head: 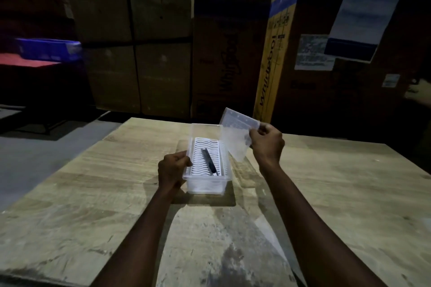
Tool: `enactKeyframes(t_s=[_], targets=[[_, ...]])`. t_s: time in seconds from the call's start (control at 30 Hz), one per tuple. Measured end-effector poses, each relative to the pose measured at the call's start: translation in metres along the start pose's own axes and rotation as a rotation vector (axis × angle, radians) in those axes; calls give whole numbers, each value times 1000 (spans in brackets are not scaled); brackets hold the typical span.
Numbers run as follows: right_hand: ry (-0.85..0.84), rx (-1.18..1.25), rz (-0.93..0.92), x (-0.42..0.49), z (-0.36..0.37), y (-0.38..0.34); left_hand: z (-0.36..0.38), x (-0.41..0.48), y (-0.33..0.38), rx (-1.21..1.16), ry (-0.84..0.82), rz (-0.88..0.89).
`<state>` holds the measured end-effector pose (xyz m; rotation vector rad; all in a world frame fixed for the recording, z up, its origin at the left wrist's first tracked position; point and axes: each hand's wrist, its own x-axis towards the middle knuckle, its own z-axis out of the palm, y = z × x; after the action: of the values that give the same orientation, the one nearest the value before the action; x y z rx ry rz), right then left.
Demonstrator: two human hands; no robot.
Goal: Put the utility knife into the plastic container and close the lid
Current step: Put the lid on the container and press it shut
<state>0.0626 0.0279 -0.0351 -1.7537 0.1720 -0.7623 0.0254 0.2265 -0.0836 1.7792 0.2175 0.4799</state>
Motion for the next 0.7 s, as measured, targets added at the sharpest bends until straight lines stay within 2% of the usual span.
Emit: enactKeyframes(t_s=[0.1, 0.23, 0.4, 0.47, 0.53, 0.6, 0.7], targets=[[2, -119, -288, -13, 18, -21, 0, 0, -1, 34, -20, 16], [-192, -216, -617, -33, 42, -27, -1, -1, 0, 69, -60, 33], [-362, -398, -893, -59, 58, -17, -4, 1, -3, -63, -138, -124], [-403, -458, -934, -67, 59, -12, -2, -1, -4, -45, -88, -50], [-415, -476, -941, -73, 60, -9, 1, 7, -13, -199, -140, -187], [-408, -464, -936, -78, 59, -7, 2, 9, -20, -139, -146, -241], [-425, -424, -924, -82, 57, -10, 1, 3, -12, 3, -103, -139]])
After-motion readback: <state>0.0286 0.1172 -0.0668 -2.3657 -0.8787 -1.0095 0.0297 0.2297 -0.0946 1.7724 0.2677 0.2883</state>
